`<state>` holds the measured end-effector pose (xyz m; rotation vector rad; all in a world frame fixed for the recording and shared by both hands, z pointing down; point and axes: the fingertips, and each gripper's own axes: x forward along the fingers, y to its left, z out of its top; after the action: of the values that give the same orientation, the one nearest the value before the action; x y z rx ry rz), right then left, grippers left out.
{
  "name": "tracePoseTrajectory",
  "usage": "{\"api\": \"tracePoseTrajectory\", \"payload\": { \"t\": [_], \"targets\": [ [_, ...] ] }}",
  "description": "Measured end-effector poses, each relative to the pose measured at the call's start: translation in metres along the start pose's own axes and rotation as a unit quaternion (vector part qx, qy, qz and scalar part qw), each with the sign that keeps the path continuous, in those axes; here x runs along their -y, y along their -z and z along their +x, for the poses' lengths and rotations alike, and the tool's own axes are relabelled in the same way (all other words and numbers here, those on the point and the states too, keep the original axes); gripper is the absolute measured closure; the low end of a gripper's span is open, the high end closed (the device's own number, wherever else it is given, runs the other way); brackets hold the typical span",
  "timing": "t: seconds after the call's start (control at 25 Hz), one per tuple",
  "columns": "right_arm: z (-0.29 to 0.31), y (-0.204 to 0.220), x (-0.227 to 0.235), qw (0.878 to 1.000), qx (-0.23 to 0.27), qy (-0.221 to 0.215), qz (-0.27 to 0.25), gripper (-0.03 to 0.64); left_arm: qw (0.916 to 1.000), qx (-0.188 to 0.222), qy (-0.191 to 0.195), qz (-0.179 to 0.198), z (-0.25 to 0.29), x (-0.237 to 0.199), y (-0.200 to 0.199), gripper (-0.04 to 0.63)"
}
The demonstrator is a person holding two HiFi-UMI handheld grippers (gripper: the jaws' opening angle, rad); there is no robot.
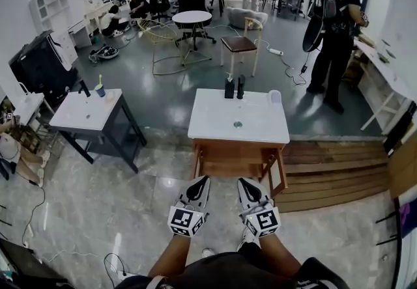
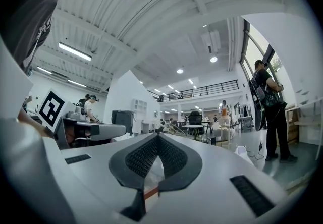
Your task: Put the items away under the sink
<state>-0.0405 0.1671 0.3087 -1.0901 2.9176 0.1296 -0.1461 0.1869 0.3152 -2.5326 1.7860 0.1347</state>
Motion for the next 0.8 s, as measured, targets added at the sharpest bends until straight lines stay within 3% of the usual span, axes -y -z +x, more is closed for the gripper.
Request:
{"api": "tracePoseTrajectory", "payload": {
  "t": [0.28, 0.8],
  "targets": [
    [0.028, 0.013, 0.041, 1.000, -0.006, 0.002, 0.018, 0.594, 0.9999, -0.011, 0.004, 0.009, 0.046, -0.009, 0.006, 0.589],
    [0.104, 0.036, 0.170, 0.999, -0.011, -0.028, 0.033, 0.594, 0.9994, -0.029, -0.004, 0.018, 0.205, -0.022, 0.025, 0.589]
  ]
}}
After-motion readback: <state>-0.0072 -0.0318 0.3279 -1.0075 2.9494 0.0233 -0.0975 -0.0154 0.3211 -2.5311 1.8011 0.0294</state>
